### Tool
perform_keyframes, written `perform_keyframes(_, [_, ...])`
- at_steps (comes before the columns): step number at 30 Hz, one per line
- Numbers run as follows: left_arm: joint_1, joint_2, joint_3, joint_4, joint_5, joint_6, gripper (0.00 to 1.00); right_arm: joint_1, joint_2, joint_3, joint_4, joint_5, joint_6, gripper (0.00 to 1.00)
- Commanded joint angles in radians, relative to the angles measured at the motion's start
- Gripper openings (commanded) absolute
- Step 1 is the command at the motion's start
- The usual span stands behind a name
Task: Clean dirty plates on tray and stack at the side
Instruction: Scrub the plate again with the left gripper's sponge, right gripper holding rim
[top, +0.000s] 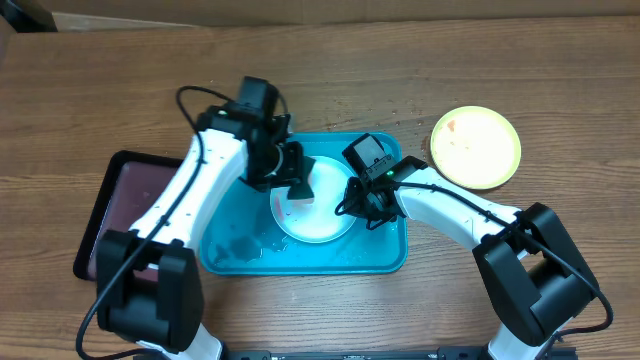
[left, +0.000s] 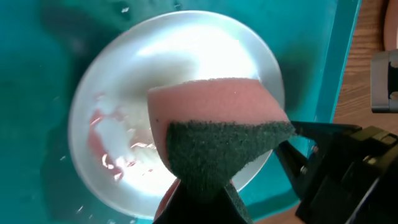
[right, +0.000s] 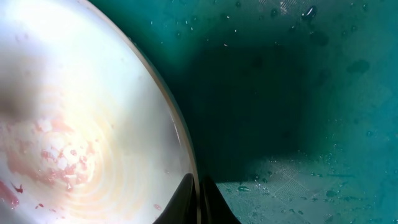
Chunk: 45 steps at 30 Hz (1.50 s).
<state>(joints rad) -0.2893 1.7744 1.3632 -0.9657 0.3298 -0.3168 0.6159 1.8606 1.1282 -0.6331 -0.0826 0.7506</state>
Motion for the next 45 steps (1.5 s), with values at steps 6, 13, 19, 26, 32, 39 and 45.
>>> perform_keyframes(6, [-0.073, 0.163, -0.013, 0.024, -0.071, -0.047, 0.04, 0.002, -0.003, -0.008, -0.005, 0.023, 0.002, 0.04])
perform_keyframes(13, [-0.069, 0.278, -0.013, 0.012, -0.14, -0.047, 0.04, 0.002, -0.003, -0.008, -0.006, 0.034, 0.001, 0.04])
perform_keyframes(19, [-0.069, 0.279, -0.013, -0.068, -0.595, -0.182, 0.04, 0.001, -0.003, -0.008, -0.006, 0.055, 0.002, 0.04])
perform_keyframes(26, [-0.069, 0.279, -0.018, -0.156, -0.946, -0.422, 0.04, 0.001, -0.003, -0.008, -0.007, 0.063, 0.002, 0.04])
perform_keyframes(32, [-0.069, 0.272, 0.006, -0.167, -0.991, -0.433, 0.04, 0.001, -0.003, -0.008, -0.007, 0.066, 0.002, 0.04])
perform_keyframes(39, [-0.07, 0.197, 0.093, -0.229, -0.944, -0.507, 0.04, 0.001, -0.003, -0.008, -0.006, 0.069, 0.002, 0.04])
perform_keyframes(45, [-0.068, 0.035, 0.109, -0.128, -0.708, -0.449, 0.04, 0.001, -0.003, -0.008, -0.007, 0.082, 0.002, 0.04])
